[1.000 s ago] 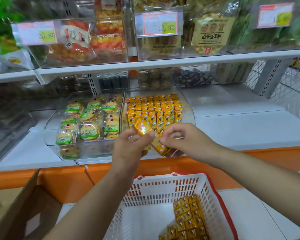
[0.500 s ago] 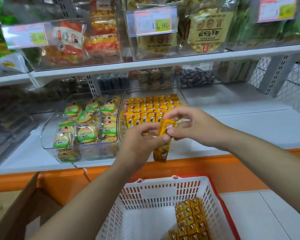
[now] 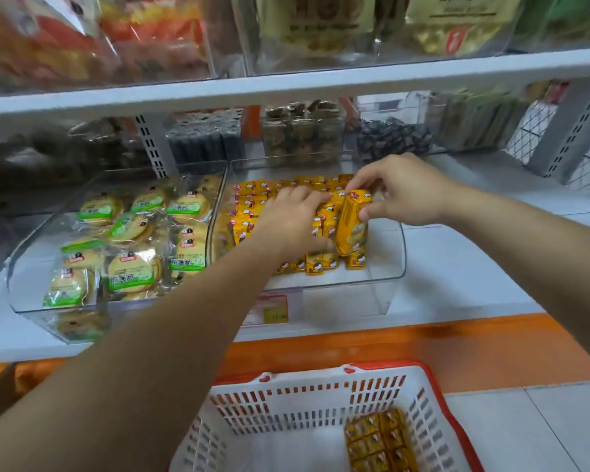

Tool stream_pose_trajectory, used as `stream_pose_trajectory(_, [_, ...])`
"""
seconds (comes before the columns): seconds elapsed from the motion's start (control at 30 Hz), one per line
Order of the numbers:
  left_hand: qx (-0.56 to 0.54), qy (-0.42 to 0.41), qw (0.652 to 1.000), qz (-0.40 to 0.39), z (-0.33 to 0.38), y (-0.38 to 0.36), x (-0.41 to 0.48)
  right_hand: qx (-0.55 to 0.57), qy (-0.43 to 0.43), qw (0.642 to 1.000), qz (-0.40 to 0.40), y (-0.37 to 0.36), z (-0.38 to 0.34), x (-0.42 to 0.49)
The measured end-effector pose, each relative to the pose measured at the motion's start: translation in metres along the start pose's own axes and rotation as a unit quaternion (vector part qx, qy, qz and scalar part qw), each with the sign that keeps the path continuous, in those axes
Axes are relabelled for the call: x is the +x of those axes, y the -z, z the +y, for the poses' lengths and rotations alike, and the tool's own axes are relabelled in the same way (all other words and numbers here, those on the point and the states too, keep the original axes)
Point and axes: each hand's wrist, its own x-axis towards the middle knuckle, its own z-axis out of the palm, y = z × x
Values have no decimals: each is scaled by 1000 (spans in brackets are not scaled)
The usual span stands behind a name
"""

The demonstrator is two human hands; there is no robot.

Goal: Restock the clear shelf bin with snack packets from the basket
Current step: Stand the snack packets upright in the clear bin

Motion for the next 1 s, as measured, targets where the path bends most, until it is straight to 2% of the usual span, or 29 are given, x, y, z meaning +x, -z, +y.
stream_pose_trajectory(0.13, [45,-25,998,-46,-15,-23,19,-46,13,998,-28,-13,6,21])
stream_pose_trajectory(0.43, [9,-18,1000,-22,-26,-27,17,-132,-40,990,-38,-25,4,40])
stream_pose_trajectory(0.63, [7,-4,1000,-12,-21,-29,16,-218,-80,970,-76,-47,-7,50])
stream_pose_trajectory(0.73, [9,2,1000,-10,-20,-30,15,-232,-82,966,-77,-50,-7,53])
stream_pose_trajectory(0.9, [34,-1,998,-55,-12,-8,12,-224,-76,971,-45,-40,-12,41])
stream_pose_trajectory(1.0, [-28,7,999,-32,-7,25,-6,-173,-83,981,-6,-21,-21,23])
